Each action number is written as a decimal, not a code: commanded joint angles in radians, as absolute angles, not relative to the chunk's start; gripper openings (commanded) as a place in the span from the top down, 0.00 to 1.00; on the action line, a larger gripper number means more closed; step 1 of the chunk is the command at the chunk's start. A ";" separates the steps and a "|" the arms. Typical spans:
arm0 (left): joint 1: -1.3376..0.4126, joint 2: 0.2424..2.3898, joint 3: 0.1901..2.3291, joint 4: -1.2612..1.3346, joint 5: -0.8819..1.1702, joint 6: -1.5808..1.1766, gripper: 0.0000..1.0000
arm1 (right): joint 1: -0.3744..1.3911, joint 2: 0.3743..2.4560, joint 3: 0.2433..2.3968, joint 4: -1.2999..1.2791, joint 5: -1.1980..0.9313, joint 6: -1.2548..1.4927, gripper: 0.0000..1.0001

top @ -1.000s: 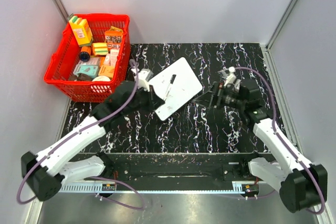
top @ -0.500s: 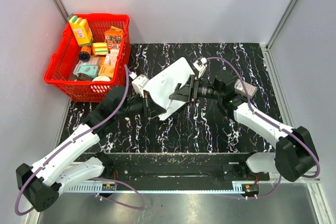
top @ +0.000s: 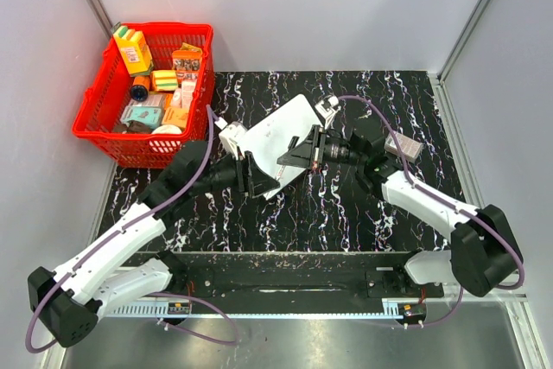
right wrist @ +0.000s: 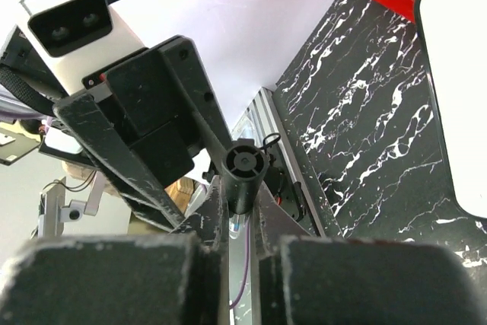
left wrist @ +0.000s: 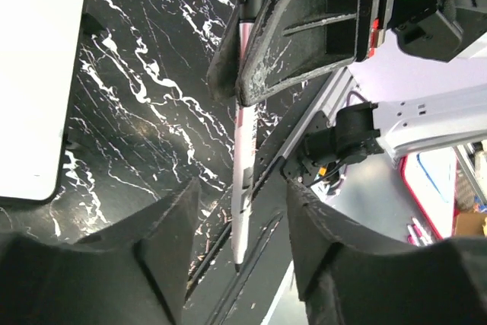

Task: Write a sentence on the whiteboard
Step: Pass from the left arm to the right, then pass from the right arm to the left, then pass from the left arm to the right, then adjust the whiteboard stand at the center of the board, then move the whiteboard stand to the center of the board.

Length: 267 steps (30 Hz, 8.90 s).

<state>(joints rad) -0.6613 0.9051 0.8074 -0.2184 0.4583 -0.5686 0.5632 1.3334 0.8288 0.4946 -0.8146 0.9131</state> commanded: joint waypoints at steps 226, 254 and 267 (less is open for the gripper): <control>-0.778 1.664 0.778 -0.189 -0.428 -0.666 0.94 | 0.374 0.796 0.733 -0.387 0.083 0.491 1.00; -1.239 1.729 0.913 -0.472 -0.373 -1.144 0.96 | 0.374 0.738 0.738 -0.390 0.078 0.502 1.00; -1.381 1.652 0.930 -0.505 -0.359 -1.138 0.15 | 0.374 0.707 0.738 -0.388 0.063 0.502 1.00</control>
<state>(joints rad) -1.3483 1.6802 0.9421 -0.4355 -0.4690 -1.1206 0.3801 0.7288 0.7341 -0.4313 0.0841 0.4950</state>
